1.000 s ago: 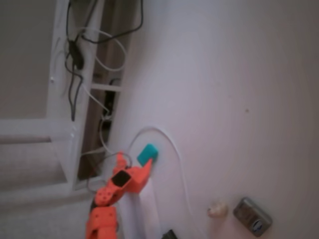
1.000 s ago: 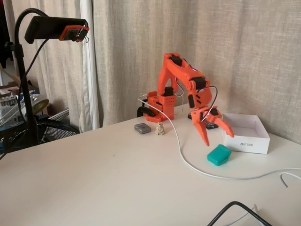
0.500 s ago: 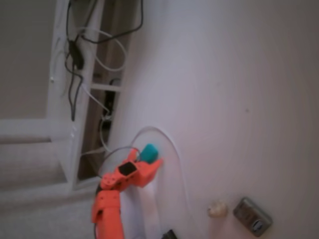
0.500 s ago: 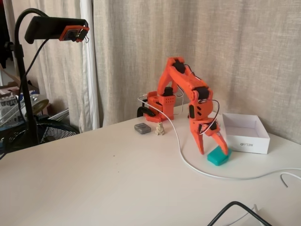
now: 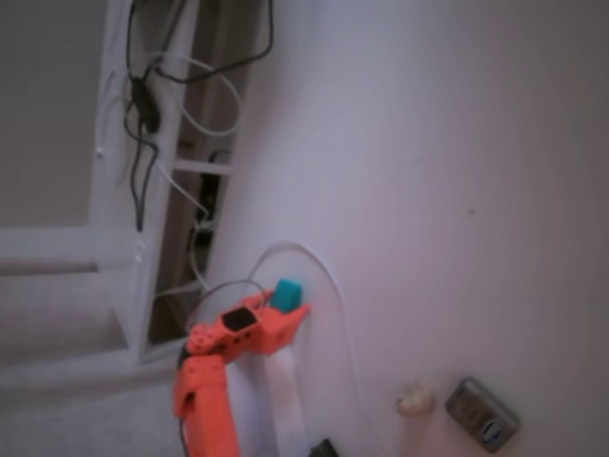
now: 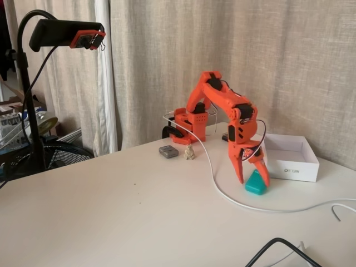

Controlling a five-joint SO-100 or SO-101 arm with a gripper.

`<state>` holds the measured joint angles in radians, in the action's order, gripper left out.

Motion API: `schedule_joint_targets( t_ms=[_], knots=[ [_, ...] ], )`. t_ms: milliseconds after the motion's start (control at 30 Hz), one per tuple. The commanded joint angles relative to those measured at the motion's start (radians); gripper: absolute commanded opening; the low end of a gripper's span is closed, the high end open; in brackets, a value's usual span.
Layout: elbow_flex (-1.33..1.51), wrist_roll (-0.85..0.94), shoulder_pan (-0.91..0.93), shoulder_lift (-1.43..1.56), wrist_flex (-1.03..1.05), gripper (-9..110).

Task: Grasp the green cube and put it in the bin.

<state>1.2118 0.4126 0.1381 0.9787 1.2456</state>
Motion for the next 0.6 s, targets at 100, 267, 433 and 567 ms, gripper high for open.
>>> schedule_joint_targets(
  t_ms=[100,267,433,567],
  knots=[
    [-0.032,0.012,0.002,-0.020,0.051,31],
    [-0.034,0.061,0.002,-0.012,0.095,15],
    [-0.034,0.071,0.003,-0.009,0.107,4],
    [-0.032,0.071,0.002,-0.008,0.106,-8]
  ],
)
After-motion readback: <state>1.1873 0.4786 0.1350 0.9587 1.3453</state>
